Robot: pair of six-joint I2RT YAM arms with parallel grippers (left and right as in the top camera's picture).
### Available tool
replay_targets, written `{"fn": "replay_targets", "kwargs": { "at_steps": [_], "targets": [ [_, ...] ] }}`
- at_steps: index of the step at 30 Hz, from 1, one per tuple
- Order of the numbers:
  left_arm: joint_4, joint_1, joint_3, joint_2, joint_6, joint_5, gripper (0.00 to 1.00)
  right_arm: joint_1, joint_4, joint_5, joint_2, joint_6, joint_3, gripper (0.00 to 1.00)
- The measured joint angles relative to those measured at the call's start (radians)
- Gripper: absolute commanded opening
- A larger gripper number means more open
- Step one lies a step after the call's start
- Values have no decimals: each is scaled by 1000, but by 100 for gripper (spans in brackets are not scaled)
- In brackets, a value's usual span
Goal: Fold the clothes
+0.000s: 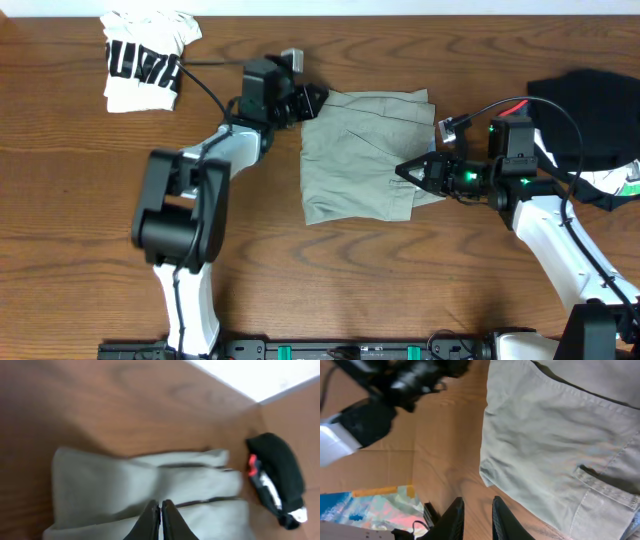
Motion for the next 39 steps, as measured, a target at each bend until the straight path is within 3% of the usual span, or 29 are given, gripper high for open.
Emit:
{"fn": "replay_targets", "kwargs": {
  "at_steps": [5,6,12,14,17,18,21,23,26,28,32,35,39],
  "targets": [
    [13,0,0,89,-33,5,17,20,-2,0,0,0,0,18],
    [12,0,2,90,-36,5,25,20,-2,1,0,0,0,18],
    [62,0,12,90,-47,88,27,21,-19,3,0,-1,0,18],
    [75,2,19,88,-47,142,32,21,-31,3,0,-7,0,18],
    [64,5,22,49,-50,224,47,21,-44,3,0,-11,0,20],
    [55,6,22,24,-50,243,57,21,-47,3,0,-15,0,22],
    [-7,14,23,-93,-48,305,83,21,-67,13,0,-16,0,41],
    [-88,25,25,-195,-48,347,93,21,-89,33,0,-24,0,54],
    [-295,57,46,-328,-35,400,96,21,-123,85,0,-30,2,76],
    [-481,86,61,-388,3,422,96,21,-143,129,0,-31,2,99],
    [-848,136,61,-435,176,427,96,21,-163,222,0,-38,2,99],
    [-1081,145,53,-435,304,343,96,21,-171,304,0,-38,2,99],
    [-1227,131,33,-435,437,225,96,21,-185,384,0,-37,2,99]
  ]
}}
